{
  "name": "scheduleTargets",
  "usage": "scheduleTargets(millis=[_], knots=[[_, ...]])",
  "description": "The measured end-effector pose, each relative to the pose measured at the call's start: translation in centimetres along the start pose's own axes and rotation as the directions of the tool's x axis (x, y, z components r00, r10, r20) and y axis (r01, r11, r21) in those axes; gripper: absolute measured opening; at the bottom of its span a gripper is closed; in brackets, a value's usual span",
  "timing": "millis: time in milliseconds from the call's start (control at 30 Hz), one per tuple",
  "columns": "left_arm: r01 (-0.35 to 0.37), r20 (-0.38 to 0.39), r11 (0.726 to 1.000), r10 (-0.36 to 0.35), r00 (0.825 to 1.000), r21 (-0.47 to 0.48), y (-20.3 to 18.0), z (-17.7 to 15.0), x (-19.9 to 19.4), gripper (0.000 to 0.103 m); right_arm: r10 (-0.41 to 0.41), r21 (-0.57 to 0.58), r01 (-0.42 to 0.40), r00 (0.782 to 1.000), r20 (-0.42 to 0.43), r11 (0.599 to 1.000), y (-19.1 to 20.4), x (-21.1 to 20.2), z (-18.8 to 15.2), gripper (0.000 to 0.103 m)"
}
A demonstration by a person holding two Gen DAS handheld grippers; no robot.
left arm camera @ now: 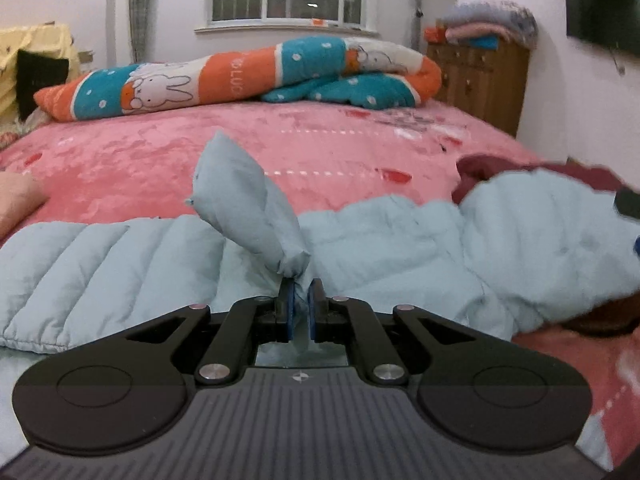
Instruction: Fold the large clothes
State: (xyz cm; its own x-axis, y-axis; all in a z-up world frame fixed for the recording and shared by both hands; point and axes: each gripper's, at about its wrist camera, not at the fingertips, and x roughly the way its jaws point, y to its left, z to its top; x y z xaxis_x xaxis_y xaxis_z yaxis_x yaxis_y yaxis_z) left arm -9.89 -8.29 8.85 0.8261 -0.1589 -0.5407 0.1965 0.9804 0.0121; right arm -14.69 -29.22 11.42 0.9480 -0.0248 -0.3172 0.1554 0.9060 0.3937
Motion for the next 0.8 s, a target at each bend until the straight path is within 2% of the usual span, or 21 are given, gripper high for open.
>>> scheduleTargets(millis=[167, 267, 333, 433, 667, 800], knots=[[-0.016, -0.006, 0.999, 0.017, 1.000, 0.051, -0.2, 0.2, -0.5, 0.010, -0.013, 0.025, 0.013, 1.000, 0.008, 1.000, -1.5, -0.9, 0.3, 0.102], [-0.007, -0.012, 0.997, 0.008, 1.000, 0.075, -0.3, -0.1, -0.3, 0.023, -0.026, 0.024, 0.026, 1.000, 0.016, 0.999, -2.0, -1.2, 0.4, 0.102], [-0.005, -0.018, 0.996, 0.007, 1.000, 0.085, -1.5, -0.2, -0.2, 0.036, -0.036, 0.021, 0.035, 0.999, 0.018, 0.999, -2.4, -1.5, 0.4, 0.102], [-0.003, -0.014, 0.995, 0.005, 1.000, 0.101, -1.8, 0.0, -0.5, 0.045, -0.040, 0.027, 0.040, 0.999, 0.014, 0.999, -3.0, -2.0, 0.4, 0.102], [0.020, 0.003, 0.997, -0.021, 1.000, 0.077, -1.3, -0.2, -2.3, 0.049, -0.057, 0.028, 0.057, 0.998, 0.003, 0.998, -5.0, -3.4, 0.4, 0.102], [0.057, -0.007, 0.996, -0.057, 0.998, 0.064, -1.4, -0.9, -4.2, 0.057, -0.100, 0.065, 0.099, 0.995, 0.016, 0.993, -6.7, -4.8, 0.5, 0.102]])
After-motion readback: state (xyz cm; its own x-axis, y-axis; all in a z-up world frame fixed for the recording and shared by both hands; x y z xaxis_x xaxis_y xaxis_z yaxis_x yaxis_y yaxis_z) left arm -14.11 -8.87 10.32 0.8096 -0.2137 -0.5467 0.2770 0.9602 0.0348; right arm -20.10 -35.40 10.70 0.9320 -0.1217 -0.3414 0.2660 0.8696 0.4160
